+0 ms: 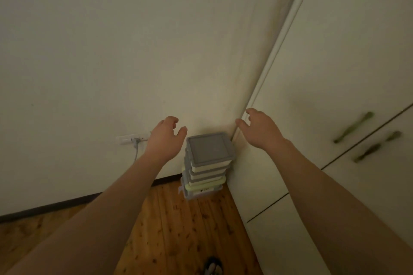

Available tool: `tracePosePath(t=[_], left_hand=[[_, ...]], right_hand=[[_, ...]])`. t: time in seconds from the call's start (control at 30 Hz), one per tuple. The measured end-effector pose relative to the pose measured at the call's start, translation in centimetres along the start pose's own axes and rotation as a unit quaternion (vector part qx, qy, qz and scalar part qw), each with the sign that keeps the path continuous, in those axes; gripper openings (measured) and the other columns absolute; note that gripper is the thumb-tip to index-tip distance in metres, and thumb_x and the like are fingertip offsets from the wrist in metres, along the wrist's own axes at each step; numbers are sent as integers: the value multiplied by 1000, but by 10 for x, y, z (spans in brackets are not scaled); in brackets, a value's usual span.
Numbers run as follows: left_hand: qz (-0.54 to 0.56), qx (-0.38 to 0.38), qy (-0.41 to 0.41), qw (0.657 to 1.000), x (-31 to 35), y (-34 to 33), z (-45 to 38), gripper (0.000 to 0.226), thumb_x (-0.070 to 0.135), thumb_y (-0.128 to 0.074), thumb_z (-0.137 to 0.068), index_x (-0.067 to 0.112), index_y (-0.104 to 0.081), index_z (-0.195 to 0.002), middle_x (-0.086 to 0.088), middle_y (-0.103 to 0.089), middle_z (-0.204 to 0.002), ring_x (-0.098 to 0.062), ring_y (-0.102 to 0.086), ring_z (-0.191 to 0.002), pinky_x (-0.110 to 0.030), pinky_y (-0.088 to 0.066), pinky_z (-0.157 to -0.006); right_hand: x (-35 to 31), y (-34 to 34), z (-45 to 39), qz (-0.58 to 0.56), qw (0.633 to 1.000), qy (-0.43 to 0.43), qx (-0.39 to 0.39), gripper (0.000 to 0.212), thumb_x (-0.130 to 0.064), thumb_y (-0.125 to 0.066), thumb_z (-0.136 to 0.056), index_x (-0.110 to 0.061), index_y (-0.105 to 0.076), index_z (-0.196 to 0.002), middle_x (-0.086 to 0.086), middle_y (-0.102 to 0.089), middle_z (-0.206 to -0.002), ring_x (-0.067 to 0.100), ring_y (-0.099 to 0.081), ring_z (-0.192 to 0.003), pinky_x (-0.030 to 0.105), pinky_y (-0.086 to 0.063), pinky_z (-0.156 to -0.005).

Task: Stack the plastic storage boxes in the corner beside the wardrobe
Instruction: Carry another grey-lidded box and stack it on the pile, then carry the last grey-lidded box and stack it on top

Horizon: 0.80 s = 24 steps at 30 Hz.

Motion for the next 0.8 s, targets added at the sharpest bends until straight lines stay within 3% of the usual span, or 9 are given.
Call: tracePosePath(t=[0.23, 0.37, 0.8], left_hand=[[20, -27, -12, 999, 21, 48, 62, 50, 46, -51, -96, 17, -47, -138, -4, -59, -131, -21, -56, -116, -37, -46, -95], [47, -9, -26, 998, 42, 72, 92, 49, 44, -51, -97, 17, -47, -137, -3, -59, -128, -19, -56, -113, -31, -44, -88], [99, 52, -82, 990, 94, 114, 214, 44, 41, -53, -96, 16, -51, -133, 0, -62, -120, -16, -58, -110, -36, -48, -94]], right_hand=[[-33, 39, 85, -4, 999, -14, 44, 65, -53, -43, -97, -11, -38, -146, 15, -52, -137, 31, -51, -123, 41, -42, -100], [-44, 65, 127, -26, 997, -22, 67, 65, -53, -43, -97, -12, -37, -147, 13, -50, -139, 30, -49, -126, 40, -41, -104], [-40, 110, 277, -72, 988, -29, 134, 63, -54, -42, -98, -14, -39, -147, 10, -52, -139, 27, -50, -126, 38, -40, -101]])
Point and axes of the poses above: each hand's wrist, its own z-axis away from the middle knuckle, its own y-axis out of the back of the hand, x = y × z, the point moved 2 cm from there along -z, towards the middle knuckle
